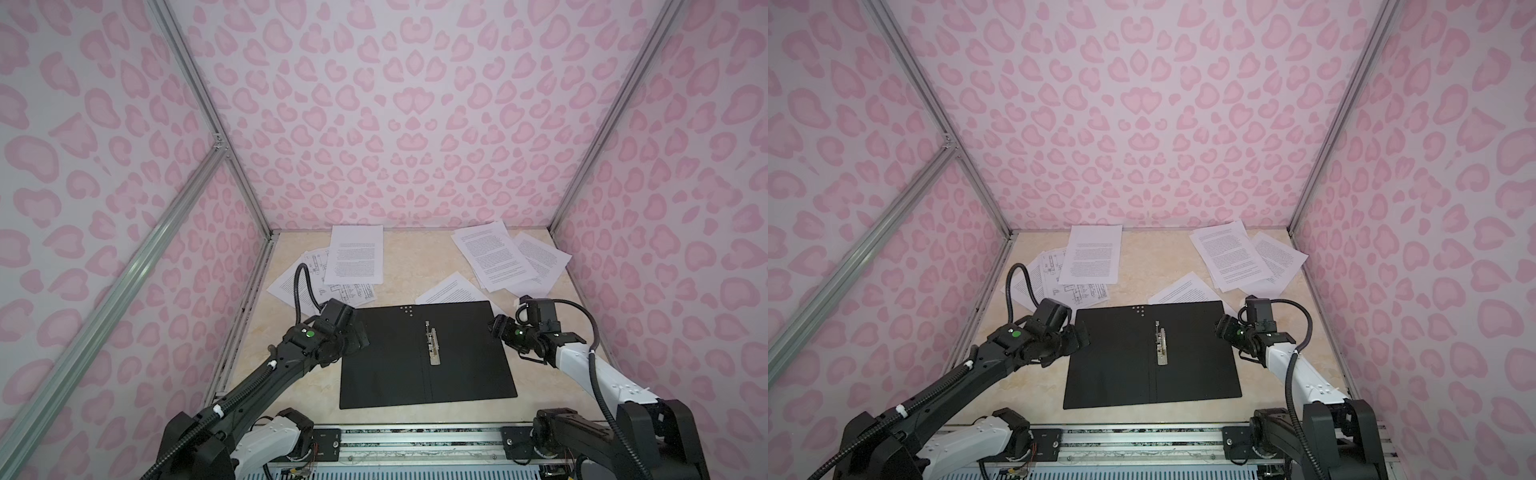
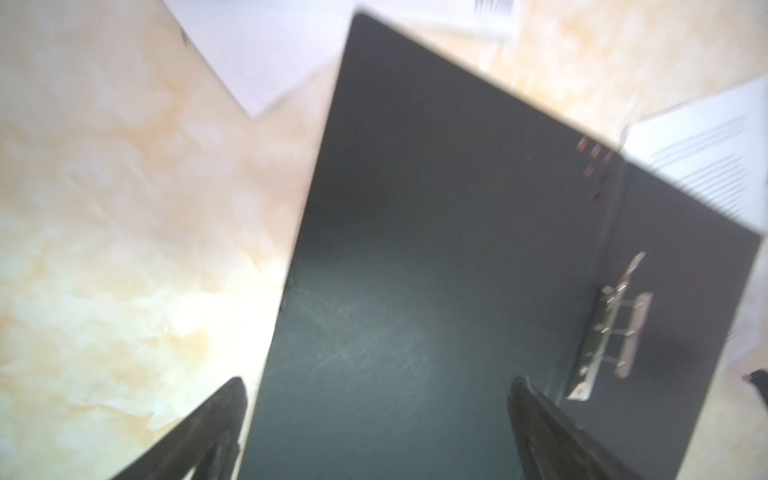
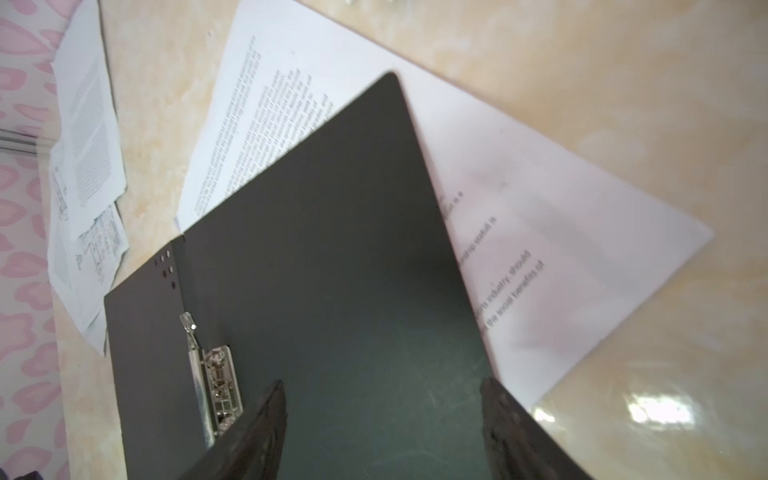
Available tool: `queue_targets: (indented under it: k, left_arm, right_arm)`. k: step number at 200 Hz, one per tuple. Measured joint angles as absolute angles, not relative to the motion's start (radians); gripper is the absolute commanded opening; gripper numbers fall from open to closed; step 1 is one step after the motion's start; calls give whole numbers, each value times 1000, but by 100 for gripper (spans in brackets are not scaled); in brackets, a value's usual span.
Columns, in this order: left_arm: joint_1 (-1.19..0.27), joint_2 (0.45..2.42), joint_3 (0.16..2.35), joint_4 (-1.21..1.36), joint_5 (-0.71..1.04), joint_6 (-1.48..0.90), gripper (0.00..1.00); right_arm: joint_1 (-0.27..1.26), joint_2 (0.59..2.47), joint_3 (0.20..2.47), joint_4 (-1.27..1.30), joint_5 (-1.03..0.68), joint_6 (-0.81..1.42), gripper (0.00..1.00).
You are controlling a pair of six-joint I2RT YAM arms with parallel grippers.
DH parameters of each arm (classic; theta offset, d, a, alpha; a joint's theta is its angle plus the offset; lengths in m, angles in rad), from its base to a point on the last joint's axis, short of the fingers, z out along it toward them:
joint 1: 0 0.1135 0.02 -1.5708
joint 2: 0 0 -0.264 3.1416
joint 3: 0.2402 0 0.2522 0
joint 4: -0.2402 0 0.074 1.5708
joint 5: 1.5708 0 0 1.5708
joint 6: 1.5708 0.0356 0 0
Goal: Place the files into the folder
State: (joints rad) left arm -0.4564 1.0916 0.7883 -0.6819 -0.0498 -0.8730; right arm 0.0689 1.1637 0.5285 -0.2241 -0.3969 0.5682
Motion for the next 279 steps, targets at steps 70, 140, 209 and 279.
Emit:
queue_targets:
  k: [70, 140, 209, 279]
  left_arm:
    - [-80, 1534, 1216, -607, 98, -702, 94]
    - [64, 2250, 1893, -586, 267, -527, 76]
    - [80, 2427, 2026, -640, 389, -461, 74]
    - [75, 2372, 1847, -463, 615, -505, 63]
  right_arm:
    - [214, 1297, 672, -114, -400, 557, 74]
    - [308, 1507, 862, -45, -504, 583, 72]
    - [310, 1498, 925, -158, -543, 551, 71]
    - [307, 1339, 787, -132, -579, 552, 72]
